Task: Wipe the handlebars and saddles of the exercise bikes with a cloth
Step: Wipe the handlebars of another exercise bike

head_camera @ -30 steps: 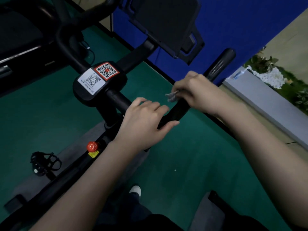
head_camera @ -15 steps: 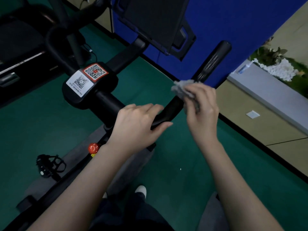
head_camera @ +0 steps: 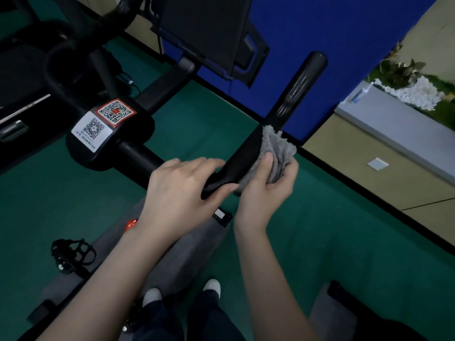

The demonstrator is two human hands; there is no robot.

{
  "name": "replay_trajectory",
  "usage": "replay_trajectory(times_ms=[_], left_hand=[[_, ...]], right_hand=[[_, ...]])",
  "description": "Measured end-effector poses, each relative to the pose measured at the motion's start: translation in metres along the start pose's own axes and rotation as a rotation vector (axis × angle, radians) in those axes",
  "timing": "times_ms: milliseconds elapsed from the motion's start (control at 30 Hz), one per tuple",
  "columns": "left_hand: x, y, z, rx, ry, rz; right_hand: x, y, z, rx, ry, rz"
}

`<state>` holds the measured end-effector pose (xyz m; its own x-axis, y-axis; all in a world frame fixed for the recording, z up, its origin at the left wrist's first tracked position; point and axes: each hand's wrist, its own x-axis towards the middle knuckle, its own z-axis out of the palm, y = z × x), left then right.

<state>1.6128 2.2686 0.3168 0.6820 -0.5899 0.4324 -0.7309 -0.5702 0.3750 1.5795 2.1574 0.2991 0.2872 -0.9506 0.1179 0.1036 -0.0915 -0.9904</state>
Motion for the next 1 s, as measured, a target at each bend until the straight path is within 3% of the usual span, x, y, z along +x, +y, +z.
replay_trajectory(times_ms=[133, 300, 467, 733, 900, 1000], left_hand=[[0.000, 0.000, 0.000, 0.004, -0.007, 0.002], [-0.001, -0.001, 0.001, 0.017, -0.004, 0.009], [-0.001, -0.003, 0.002, 0.017, -0.006, 0.011], [-0.003, -0.007, -0.001, -0.017, -0.048, 0.025], [-0.001, -0.004, -0.006, -0.009, -0.058, 0.012], [-0.001, -0.003, -0.007, -0.004, -0.070, 0.005]], right_hand=[[-0.030, 0.005, -0.005, 0.072, -0.022, 0.136], [-0.014, 0.005, 0.000, 0.301, -0.035, 0.463], [-0.031, 0.003, -0.010, 0.348, -0.137, 0.494], [-0.024, 0.001, -0.022, 0.443, -0.430, 0.772], [-0.016, -0.003, -0.030, 0.473, -0.499, 0.801], [-0.001, -0.005, -0.028, 0.527, -0.455, 0.789]])
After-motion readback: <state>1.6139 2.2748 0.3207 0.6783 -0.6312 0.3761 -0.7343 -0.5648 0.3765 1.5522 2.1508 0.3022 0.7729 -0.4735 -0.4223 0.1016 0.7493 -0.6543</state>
